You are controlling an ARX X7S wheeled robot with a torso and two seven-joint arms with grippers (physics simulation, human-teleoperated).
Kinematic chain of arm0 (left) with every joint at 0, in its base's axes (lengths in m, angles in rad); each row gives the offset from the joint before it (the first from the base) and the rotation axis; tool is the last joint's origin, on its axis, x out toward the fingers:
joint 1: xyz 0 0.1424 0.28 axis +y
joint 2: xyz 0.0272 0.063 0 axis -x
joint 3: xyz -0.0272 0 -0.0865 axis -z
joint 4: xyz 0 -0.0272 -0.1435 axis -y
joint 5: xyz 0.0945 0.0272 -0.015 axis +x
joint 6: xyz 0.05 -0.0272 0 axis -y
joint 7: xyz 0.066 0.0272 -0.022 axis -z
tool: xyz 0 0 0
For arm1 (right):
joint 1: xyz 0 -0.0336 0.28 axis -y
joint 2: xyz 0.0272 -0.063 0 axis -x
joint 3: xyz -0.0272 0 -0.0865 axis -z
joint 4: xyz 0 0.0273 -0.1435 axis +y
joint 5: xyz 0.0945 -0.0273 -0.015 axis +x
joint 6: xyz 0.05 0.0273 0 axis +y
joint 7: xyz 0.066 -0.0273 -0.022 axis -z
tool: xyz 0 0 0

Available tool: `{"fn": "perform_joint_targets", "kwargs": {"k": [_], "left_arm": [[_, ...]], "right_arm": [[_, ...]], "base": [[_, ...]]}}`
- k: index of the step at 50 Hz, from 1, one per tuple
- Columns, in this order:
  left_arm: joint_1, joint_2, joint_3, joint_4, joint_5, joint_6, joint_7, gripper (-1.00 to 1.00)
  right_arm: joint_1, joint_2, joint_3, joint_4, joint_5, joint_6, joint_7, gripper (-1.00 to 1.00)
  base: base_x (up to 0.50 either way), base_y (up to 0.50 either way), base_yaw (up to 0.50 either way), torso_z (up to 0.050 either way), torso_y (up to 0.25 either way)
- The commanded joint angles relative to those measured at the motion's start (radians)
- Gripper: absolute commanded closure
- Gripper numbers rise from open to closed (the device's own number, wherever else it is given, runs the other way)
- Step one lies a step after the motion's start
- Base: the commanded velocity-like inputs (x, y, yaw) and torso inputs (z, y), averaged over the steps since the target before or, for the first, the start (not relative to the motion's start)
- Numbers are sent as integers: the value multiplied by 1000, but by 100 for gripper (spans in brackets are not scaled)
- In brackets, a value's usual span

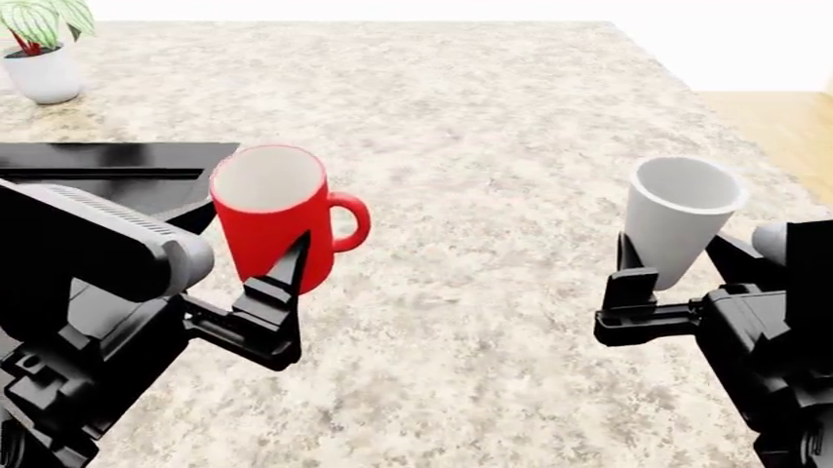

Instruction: Pick the cup and mug and place them in the sink. Then turn on the water.

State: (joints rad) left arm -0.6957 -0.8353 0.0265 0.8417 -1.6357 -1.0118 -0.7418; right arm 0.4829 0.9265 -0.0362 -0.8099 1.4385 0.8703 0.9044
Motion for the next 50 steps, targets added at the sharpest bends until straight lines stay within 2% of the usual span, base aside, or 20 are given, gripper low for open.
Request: {"fn": "perform_joint_targets", "kwargs": {"k": [1, 9, 17, 26, 50], "left_arm": [[-49, -48, -15, 11, -78, 13, -57, 100], [-149, -116, -2, 3, -185, 13, -120, 100], [-228, -145, 28, -15, -231, -1, -146, 100], [-227, -165, 17, -13, -242, 2, -143, 100], [-209, -183, -10, -11, -231, 10, -123, 100]], "right_arm": [[53, 29, 8, -13, 43, 23, 30, 100], [157, 65, -14, -13, 145, 56, 97, 100], [288, 97, -59, -5, 245, 99, 167, 100], [342, 94, -88, -1, 273, 116, 195, 100], [337, 86, -98, -1, 259, 111, 195, 100]], "base": [[0, 500, 0, 0, 0], [0, 500, 0, 0, 1], [0, 500, 0, 0, 0], [0, 500, 0, 0, 1], [0, 500, 0, 0, 0]]}}
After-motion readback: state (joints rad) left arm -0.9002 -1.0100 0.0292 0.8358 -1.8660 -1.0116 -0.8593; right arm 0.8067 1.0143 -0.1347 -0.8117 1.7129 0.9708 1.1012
